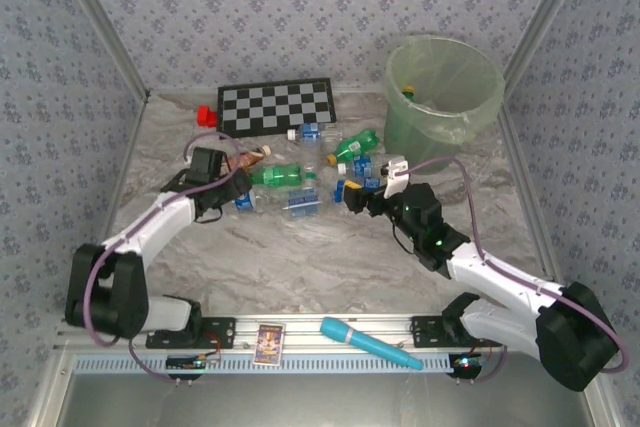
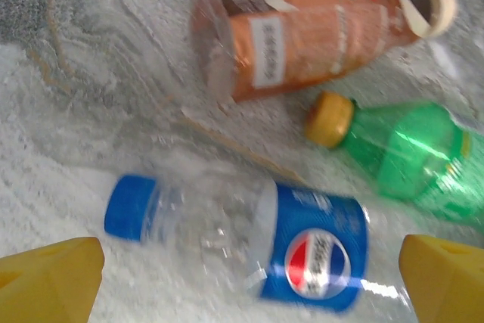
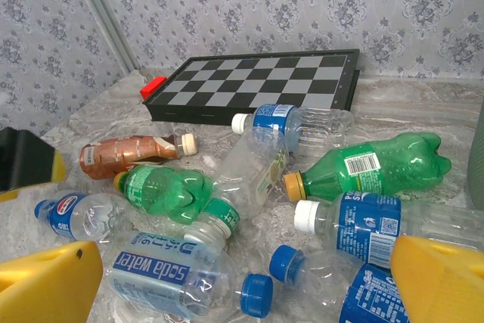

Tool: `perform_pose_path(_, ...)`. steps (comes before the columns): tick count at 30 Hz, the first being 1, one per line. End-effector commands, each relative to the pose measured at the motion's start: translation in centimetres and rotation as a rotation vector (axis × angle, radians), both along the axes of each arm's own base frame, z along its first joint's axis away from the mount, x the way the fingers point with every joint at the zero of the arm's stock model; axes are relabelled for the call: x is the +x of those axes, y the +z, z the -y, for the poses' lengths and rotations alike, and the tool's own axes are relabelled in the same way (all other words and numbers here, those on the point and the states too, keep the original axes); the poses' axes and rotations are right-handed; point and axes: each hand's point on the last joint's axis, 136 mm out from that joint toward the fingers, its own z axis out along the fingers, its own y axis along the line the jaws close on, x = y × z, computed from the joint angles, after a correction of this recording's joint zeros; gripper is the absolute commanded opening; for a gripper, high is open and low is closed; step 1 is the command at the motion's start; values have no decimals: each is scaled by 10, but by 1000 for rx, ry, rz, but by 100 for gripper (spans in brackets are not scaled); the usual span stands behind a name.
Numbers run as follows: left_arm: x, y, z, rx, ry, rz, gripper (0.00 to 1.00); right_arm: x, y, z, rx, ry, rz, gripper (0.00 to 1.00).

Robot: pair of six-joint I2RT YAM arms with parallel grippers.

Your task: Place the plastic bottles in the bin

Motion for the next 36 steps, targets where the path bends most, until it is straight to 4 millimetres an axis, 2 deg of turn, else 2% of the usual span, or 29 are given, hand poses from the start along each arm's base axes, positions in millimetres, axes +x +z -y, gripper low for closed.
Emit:
perform_pose_path(1,33,13,6,-48,-62,44,100,2,2,0,21,-10,9,100)
perform_pose_path(3,44,8,4,-27,-70,14,100,3,0,-1,18,-9,2,100)
perform_pose_path(6,51,-5,10,-43,-98,-29,100,5,-5,-2,6,-14,-12,100)
perform_pose_path(10,47,-21,17,-80,-113,-60,100,6,-6,-1,6,-20,-16,100)
perform_pose_path(14,32,-31,27,-152,-131,-79,98,6,-5,0,7,-23,-17,100)
perform_pose_path(18,14,-32,32,-193,-151,-78,98,6,-4,2,7,-32,-15,100)
perform_pose_path(27,-32,-21,48,-240,-206,-55,99,9,-13,-2,4,-29,-41,100)
perform_pose_path(32,-52,-11,50,-252,-216,-22,100,6,-14,-14,12,32,-57,100)
perform_pose_path(36,-69,-12,55,-270,-245,-24,100,6,-17,-17,8,40,-68,100)
